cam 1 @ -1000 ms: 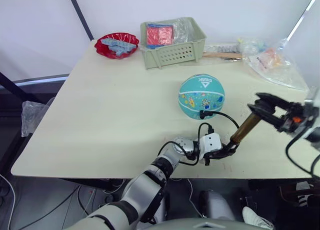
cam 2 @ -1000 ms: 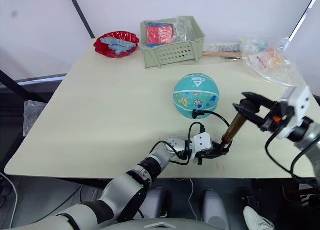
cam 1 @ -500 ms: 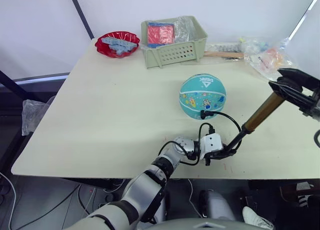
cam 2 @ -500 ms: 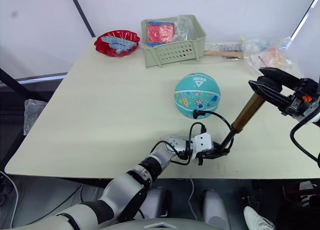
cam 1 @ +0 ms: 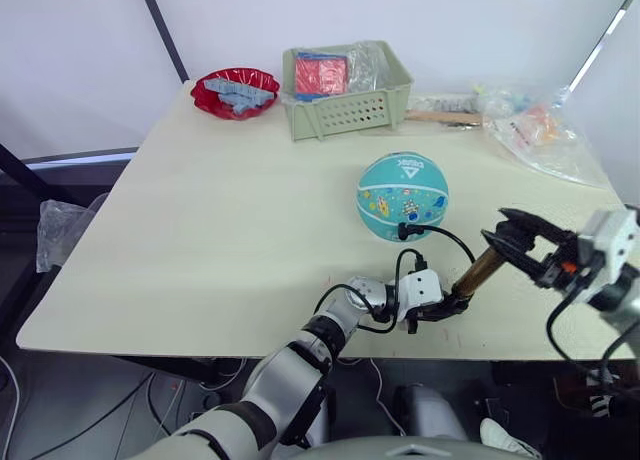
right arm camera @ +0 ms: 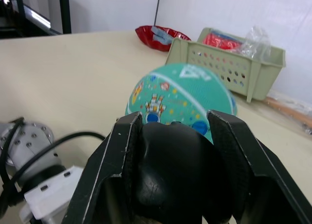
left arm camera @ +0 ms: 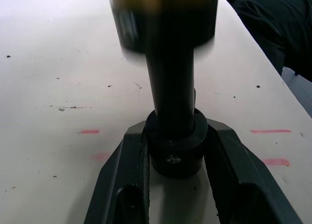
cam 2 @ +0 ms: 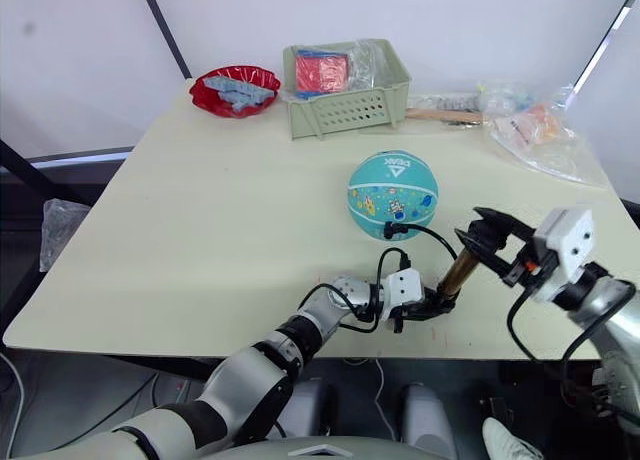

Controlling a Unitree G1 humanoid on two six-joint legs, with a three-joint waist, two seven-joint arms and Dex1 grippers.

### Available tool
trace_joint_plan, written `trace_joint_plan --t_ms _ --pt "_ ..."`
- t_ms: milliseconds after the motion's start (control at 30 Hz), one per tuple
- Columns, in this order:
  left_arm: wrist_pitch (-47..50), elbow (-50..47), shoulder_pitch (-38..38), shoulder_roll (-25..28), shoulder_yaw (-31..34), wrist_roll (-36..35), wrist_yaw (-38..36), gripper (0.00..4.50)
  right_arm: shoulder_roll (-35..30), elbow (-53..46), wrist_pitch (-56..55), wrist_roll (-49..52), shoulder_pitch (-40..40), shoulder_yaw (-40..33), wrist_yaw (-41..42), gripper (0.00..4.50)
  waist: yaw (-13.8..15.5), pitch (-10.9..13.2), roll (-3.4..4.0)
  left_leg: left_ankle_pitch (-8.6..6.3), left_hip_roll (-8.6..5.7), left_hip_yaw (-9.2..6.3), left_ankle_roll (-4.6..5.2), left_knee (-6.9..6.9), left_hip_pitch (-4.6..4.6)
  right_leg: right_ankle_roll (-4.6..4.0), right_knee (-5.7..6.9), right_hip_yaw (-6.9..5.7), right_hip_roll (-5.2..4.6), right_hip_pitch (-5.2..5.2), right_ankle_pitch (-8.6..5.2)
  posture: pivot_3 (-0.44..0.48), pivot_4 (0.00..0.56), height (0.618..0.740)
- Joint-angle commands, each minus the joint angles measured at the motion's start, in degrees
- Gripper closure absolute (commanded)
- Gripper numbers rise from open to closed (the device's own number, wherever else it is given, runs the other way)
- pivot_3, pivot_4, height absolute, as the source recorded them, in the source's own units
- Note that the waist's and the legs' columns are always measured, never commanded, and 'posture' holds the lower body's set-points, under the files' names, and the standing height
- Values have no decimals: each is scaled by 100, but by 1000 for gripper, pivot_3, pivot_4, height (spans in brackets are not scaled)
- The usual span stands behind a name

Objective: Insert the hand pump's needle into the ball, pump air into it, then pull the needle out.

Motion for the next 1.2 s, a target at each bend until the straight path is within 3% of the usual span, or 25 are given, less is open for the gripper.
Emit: trace_joint_plan --t_ms 33,300,467,833,1067,1200 --pt "170 289 122 91 -210 288 -126 3415 55 747 -38 -717 396 372 -5 2870 1 -2 0 0 1 -2 0 0 0 0 0 -2 0 1 0 0 150 740" --pt "161 291 125 100 -207 310 -157 3415 28 214 -149 212 -13 -295 177 2870 6 9 37 0 -3 -2 -1 0 -2 0 -1 -3 -7 1 0 0 150 740" --pt "158 294 130 77 -212 317 -168 3415 -469 -18 337 868 -498 -986 268 2871 11 46 97 0 -14 3 0 1 -17 1 -2 -1 -17 -11 1 0 150 740" --pt "162 283 135 84 -231 291 -181 3415 -1750 -88 1735 2388 -1608 -2334 246 2871 16 87 120 1 -20 2 1 9 -45 2 -1 -1 -18 -27 2 0 150 740" --pt "166 292 123 124 -236 296 -184 3415 -1881 -268 2187 2531 -1750 -2513 179 2871 17 90 118 1 -20 -3 1 11 -56 3 -5 -6 -18 -31 3 0 150 740" --pt "145 275 131 122 -261 310 -209 3415 -1450 -608 2186 1991 -1064 -1740 183 2871 17 82 104 1 -19 -13 1 11 -56 2 -5 -15 -17 -29 2 0 150 740"
